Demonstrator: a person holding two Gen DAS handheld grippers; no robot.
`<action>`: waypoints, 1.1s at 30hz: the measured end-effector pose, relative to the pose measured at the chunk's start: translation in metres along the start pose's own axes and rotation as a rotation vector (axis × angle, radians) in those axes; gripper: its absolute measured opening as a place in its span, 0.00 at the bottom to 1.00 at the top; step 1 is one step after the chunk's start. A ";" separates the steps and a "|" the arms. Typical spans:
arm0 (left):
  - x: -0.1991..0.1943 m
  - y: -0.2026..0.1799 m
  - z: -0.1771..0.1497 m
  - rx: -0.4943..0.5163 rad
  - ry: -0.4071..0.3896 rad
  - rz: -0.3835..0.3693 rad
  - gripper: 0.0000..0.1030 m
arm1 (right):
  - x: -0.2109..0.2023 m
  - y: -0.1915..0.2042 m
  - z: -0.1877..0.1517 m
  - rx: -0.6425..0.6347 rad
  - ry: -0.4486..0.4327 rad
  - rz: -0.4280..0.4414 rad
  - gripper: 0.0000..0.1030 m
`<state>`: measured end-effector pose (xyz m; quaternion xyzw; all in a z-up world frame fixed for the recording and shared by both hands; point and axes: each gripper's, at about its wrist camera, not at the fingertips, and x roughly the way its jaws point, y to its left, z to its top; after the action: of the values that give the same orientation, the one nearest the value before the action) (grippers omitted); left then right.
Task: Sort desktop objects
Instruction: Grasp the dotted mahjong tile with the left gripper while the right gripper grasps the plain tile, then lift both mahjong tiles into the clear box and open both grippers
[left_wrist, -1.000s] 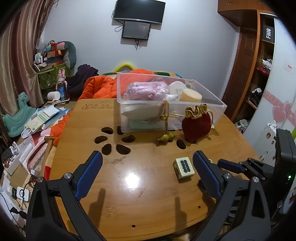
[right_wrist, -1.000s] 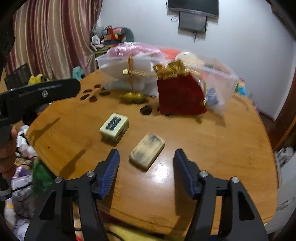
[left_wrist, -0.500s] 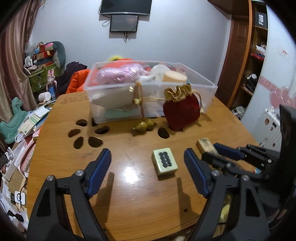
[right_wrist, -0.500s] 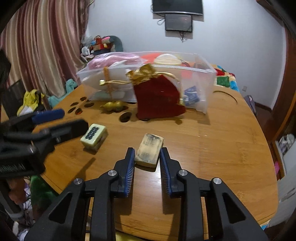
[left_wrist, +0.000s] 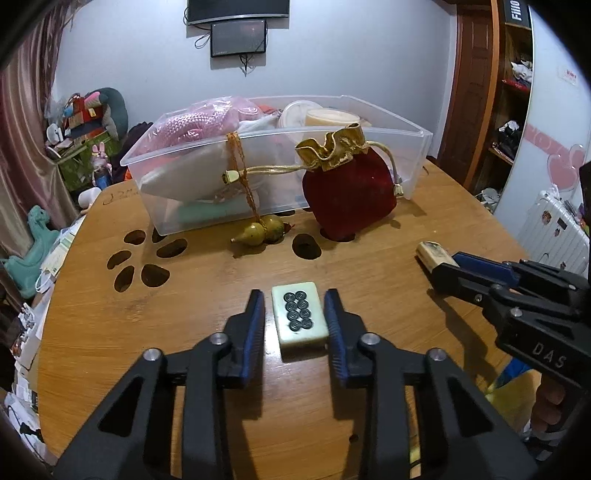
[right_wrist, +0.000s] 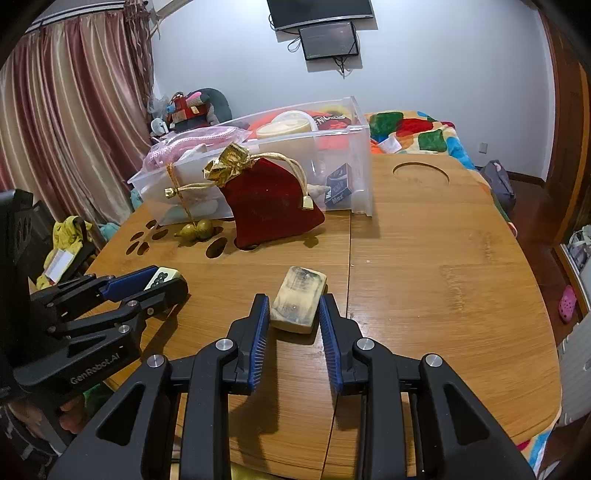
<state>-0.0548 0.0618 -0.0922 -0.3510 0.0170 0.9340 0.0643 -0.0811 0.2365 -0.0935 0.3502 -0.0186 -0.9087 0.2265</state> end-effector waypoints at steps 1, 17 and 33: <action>0.000 0.000 0.000 0.003 -0.002 0.005 0.23 | 0.000 -0.001 0.000 0.004 0.000 0.004 0.25; -0.015 0.017 0.015 -0.069 -0.062 -0.054 0.23 | -0.006 -0.015 0.014 0.065 0.000 0.055 0.24; -0.051 0.026 0.053 -0.075 -0.196 -0.095 0.23 | -0.021 -0.005 0.039 -0.015 -0.046 -0.001 0.22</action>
<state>-0.0549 0.0341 -0.0196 -0.2607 -0.0411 0.9597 0.0966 -0.0945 0.2454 -0.0520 0.3274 -0.0166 -0.9167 0.2283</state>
